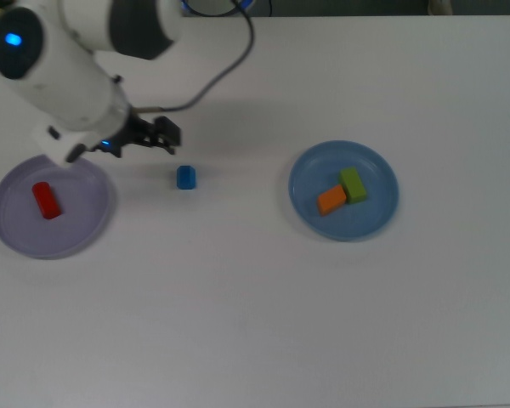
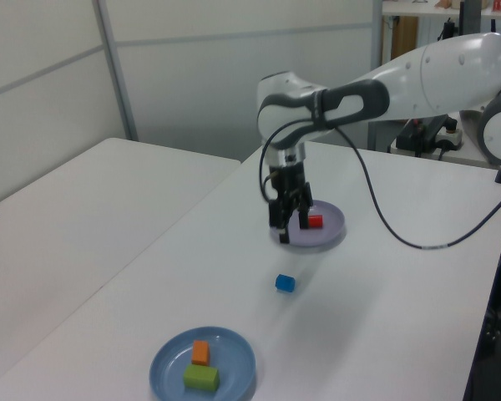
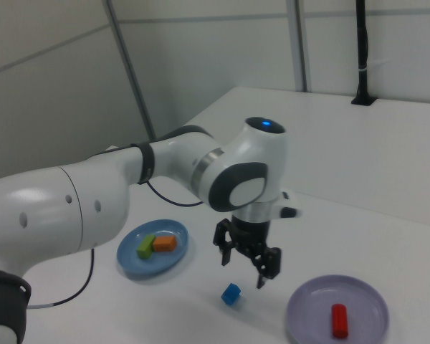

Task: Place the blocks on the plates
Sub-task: 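Move the gripper down to the blue block and grasp it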

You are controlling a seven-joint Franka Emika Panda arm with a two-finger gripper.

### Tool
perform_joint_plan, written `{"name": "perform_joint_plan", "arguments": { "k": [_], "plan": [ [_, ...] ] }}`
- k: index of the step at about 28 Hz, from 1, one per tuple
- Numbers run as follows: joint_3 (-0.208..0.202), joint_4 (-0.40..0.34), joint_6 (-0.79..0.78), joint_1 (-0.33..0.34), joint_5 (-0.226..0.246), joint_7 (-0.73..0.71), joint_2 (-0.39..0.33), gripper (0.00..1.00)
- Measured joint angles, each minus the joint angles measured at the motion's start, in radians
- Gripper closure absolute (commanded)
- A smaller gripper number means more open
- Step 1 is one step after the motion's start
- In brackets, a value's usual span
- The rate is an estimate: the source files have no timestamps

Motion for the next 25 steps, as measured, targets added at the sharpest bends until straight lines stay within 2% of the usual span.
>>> {"name": "perform_joint_plan", "arguments": {
  "k": [3, 6, 7, 9, 10, 11, 14, 15, 17, 18, 25],
  "plan": [
    [0.001, -0.051, 0.064, 0.056, -0.040, 0.124, 0.000, 0.00],
    [0.001, -0.110, 0.143, 0.096, -0.076, 0.173, -0.003, 0.01],
    [0.001, -0.141, 0.187, 0.111, -0.090, 0.185, -0.004, 0.05],
    [0.001, -0.174, 0.231, 0.123, -0.107, 0.194, -0.004, 0.18],
    [0.001, -0.186, 0.247, 0.125, -0.115, 0.196, -0.004, 0.36],
    [0.001, -0.199, 0.263, 0.126, -0.127, 0.197, -0.004, 0.48],
    [-0.002, -0.209, 0.278, 0.123, -0.150, 0.197, -0.005, 0.74],
    [-0.003, -0.210, 0.279, 0.122, -0.153, 0.197, -0.005, 0.87],
    [-0.003, -0.210, 0.279, 0.119, -0.159, 0.197, -0.006, 0.97],
    [-0.003, -0.210, 0.279, 0.118, -0.162, 0.197, -0.006, 1.00],
    [-0.003, -0.210, 0.279, 0.118, -0.187, 0.197, -0.011, 1.00]
  ]
}}
